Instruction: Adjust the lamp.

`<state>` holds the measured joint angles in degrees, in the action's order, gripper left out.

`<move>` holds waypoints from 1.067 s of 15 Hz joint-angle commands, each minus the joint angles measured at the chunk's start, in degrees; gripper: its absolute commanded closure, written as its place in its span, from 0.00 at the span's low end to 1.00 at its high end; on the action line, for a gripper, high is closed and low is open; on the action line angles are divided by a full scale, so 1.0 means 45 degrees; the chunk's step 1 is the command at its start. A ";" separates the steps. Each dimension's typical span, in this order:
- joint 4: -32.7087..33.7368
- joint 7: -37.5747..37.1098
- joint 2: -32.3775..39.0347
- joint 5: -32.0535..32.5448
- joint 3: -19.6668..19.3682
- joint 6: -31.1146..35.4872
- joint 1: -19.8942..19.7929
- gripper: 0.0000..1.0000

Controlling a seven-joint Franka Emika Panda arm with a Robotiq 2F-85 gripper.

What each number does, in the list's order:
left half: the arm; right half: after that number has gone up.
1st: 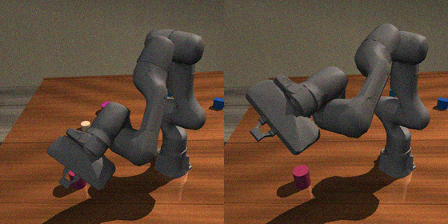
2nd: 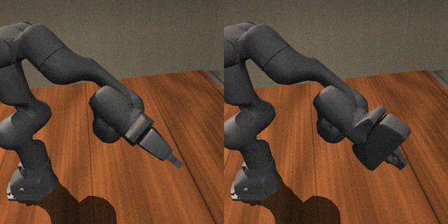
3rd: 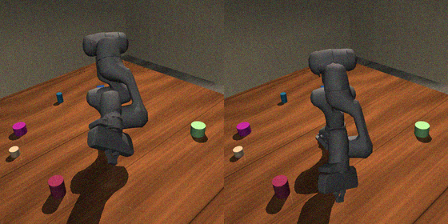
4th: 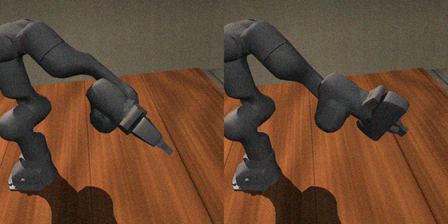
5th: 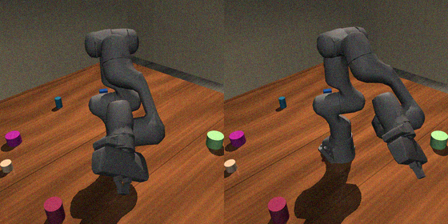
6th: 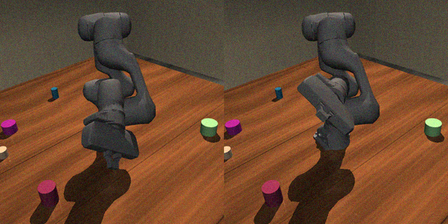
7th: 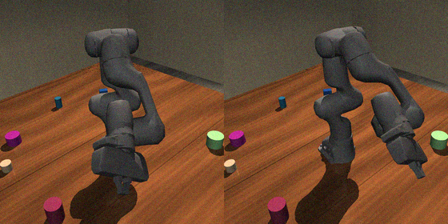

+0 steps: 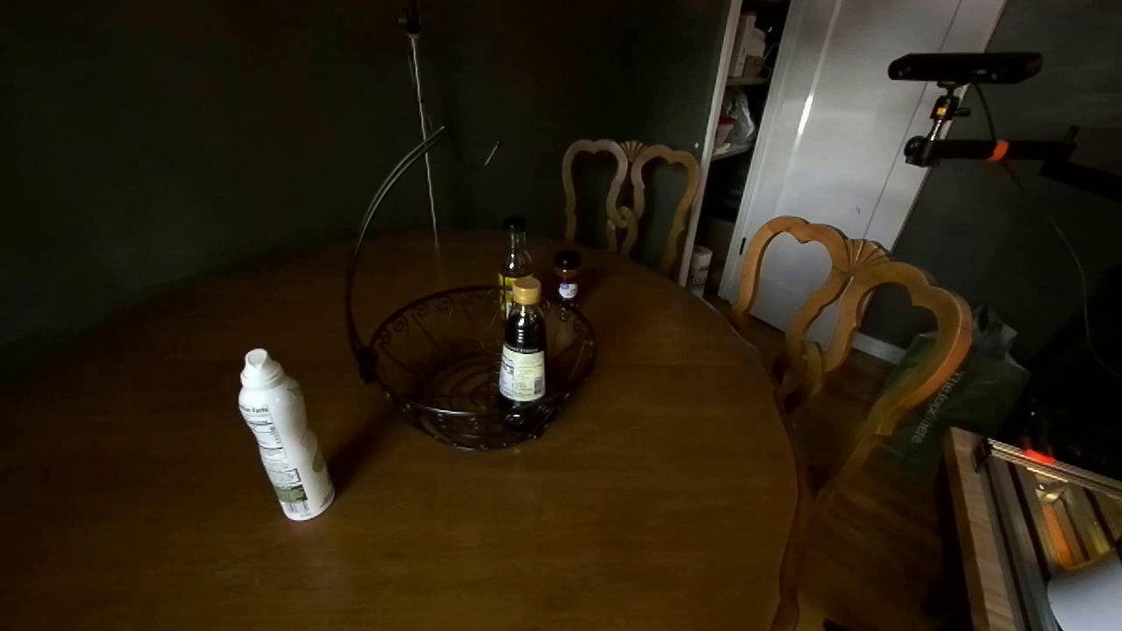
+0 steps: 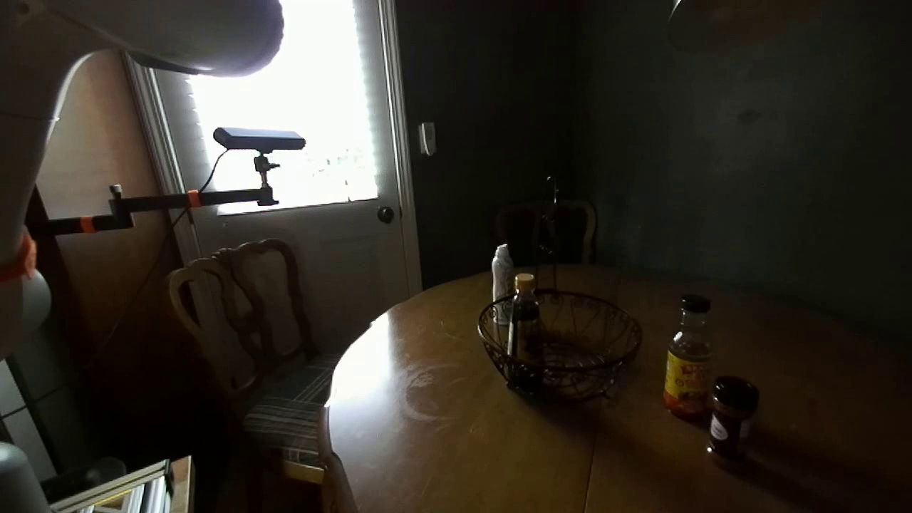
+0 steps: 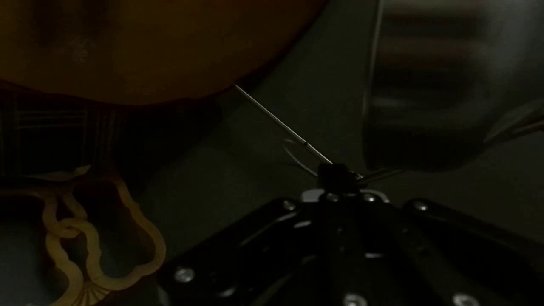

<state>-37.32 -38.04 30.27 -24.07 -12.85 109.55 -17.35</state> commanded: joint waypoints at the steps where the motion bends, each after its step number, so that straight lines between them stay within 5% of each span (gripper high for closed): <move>1: 0.0213 0.0441 -0.0076 -0.0207 0.0260 0.0194 0.0070 1.00; 16: 0.0289 0.4452 0.0569 -0.1907 0.1754 0.3613 -0.0050 1.00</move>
<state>-36.06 -21.27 31.64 -30.58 -6.38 123.31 -16.85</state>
